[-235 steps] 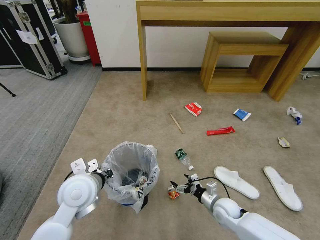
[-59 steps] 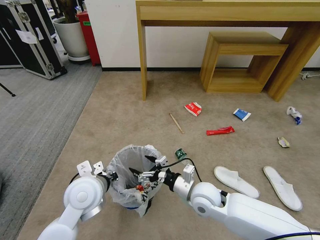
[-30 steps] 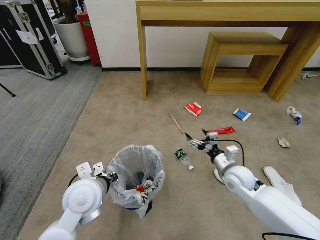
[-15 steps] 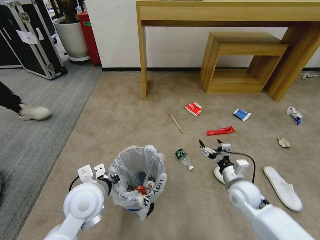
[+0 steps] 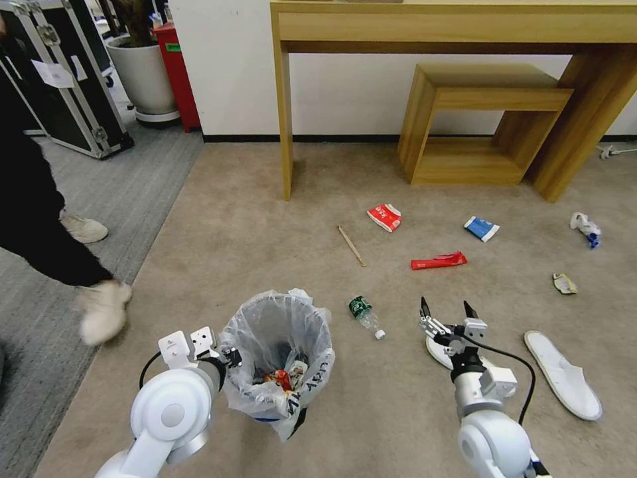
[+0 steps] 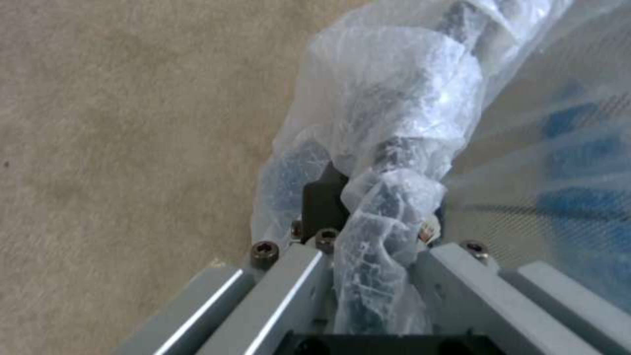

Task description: Pick up the trash bin and place the garbage on the floor into it.

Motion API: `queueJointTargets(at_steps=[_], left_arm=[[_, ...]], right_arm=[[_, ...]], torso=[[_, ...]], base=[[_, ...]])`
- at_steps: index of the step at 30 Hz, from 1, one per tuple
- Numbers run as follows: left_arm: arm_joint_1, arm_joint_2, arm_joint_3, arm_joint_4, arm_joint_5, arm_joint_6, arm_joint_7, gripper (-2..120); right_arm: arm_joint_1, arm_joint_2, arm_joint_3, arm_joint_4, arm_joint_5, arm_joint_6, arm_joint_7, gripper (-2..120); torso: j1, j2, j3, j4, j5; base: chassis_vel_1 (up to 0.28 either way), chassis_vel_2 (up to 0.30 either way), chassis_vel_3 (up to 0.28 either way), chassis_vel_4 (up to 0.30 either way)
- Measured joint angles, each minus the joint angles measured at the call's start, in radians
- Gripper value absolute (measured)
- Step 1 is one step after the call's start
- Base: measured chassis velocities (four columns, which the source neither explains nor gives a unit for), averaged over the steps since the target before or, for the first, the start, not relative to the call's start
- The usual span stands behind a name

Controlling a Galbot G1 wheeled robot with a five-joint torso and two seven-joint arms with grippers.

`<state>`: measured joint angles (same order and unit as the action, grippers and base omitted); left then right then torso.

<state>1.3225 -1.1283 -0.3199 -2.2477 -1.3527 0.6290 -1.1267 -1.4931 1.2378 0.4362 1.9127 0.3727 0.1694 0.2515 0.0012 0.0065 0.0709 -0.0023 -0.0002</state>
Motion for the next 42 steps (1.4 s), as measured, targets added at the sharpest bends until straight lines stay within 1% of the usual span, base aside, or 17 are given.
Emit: queueJointTargets(at_steps=[1, 3, 6, 11, 15, 28, 42], left_arm=[[0.000, 0.000, 0.000, 0.000, 0.000, 0.000, 0.000, 0], [0.027, 0.000, -0.003, -0.018, -0.002, 0.003, -0.013, 0], [0.053, -0.002, -0.007, -0.024, 0.005, 0.004, -0.015, 0], [0.085, -0.014, -0.020, -0.036, 0.025, 0.002, -0.001, 0], [0.099, -0.014, -0.030, -0.043, 0.031, 0.002, 0.009, 0], [0.132, -0.005, -0.045, -0.075, 0.027, 0.004, 0.006, 0], [0.151, 0.004, -0.064, -0.094, 0.024, 0.005, 0.012, 0]], right_arm=[[0.000, 0.000, 0.000, 0.000, 0.000, 0.000, 0.000, 100], [-0.029, 0.033, 0.014, 0.006, -0.032, 0.010, -0.001, 100], [-0.042, 0.047, 0.022, 0.004, -0.045, 0.024, -0.004, 100], [-0.056, 0.059, 0.033, -0.004, -0.092, 0.035, -0.007, 100], [-0.066, 0.065, 0.027, -0.011, -0.100, 0.043, -0.014, 100], [-0.066, 0.049, -0.003, -0.031, -0.130, 0.063, -0.025, 100], [-0.048, 0.024, -0.034, -0.042, -0.130, 0.069, -0.027, 100]], torso=[[0.000, 0.000, 0.000, 0.0000, 0.0000], [0.000, 0.000, 0.000, 0.0000, 0.0001], [0.000, 0.000, 0.000, 0.0000, 0.0001], [0.000, 0.000, 0.000, 0.0000, 0.0001], [0.000, 0.000, 0.000, 0.0000, 0.0002], [0.000, 0.000, 0.000, 0.0000, 0.0002], [0.000, 0.000, 0.000, 0.0000, 0.0002]], base=[[0.000, 0.000, 0.000, 0.000], [0.000, 0.000, 0.000, 0.000], [0.000, 0.000, 0.000, 0.000], [0.000, 0.000, 0.000, 0.000], [0.000, 0.000, 0.000, 0.000], [0.000, 0.000, 0.000, 0.000], [0.000, 0.000, 0.000, 0.000]])
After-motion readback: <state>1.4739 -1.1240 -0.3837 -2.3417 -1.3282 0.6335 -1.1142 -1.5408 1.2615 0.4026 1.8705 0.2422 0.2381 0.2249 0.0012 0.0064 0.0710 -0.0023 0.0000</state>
